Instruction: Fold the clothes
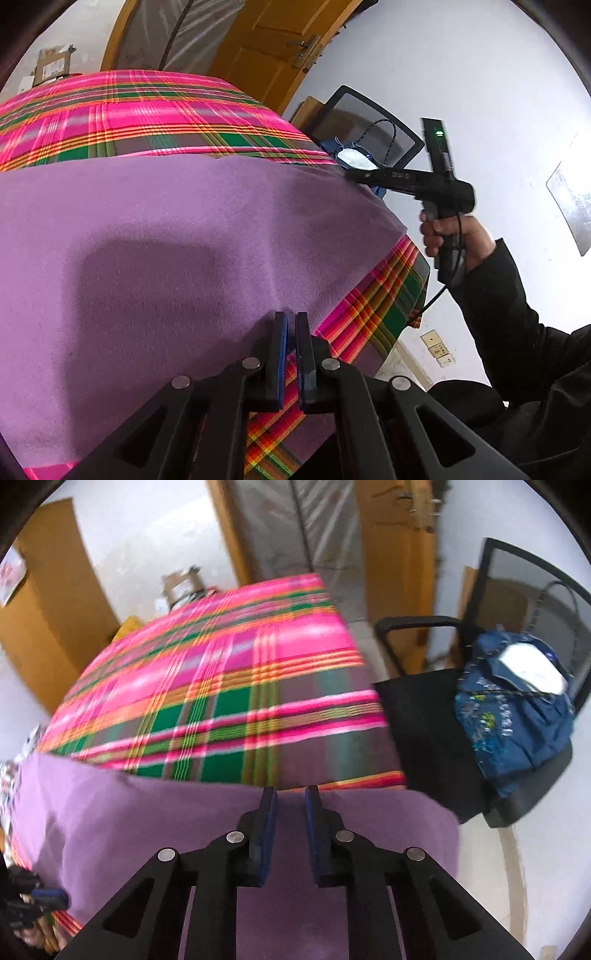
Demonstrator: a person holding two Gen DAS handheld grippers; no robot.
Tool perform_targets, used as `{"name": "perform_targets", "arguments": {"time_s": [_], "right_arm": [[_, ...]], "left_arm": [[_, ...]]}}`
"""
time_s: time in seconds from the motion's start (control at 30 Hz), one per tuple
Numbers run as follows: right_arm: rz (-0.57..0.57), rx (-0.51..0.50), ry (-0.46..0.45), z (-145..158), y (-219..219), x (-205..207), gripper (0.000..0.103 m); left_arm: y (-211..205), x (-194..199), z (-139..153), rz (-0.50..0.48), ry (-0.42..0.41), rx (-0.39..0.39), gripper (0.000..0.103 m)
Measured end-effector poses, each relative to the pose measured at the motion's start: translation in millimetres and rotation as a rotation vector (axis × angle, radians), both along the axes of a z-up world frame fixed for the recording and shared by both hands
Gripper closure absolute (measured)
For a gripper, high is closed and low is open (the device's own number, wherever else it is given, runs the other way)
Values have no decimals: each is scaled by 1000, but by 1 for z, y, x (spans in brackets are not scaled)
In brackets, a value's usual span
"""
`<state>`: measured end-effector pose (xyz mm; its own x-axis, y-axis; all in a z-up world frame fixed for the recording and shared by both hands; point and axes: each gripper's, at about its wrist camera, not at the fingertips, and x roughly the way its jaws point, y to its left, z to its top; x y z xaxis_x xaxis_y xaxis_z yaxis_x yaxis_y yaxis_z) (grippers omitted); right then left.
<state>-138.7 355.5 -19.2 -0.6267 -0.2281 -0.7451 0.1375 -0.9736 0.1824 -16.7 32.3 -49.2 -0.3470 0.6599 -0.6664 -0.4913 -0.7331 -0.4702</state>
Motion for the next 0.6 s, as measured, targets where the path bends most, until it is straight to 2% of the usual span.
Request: {"name": "perform_targets", "arguments": {"time_s": [0.13,0.33,0.43,0.6], "right_arm": [[77,-19,66,14,-9,40,84],[189,99,81,0,-35,90,84],[222,225,66,-15,-43,110,84],[231,228,113,-7,-53,125,84]], "left_arm": [[7,-3,8,-12,28,17,100],[38,-7,2,-98,28,-31,100],[48,-1,-3,-132,42,-57,100],[50,-2,-1,-119,39,-50,101]]}}
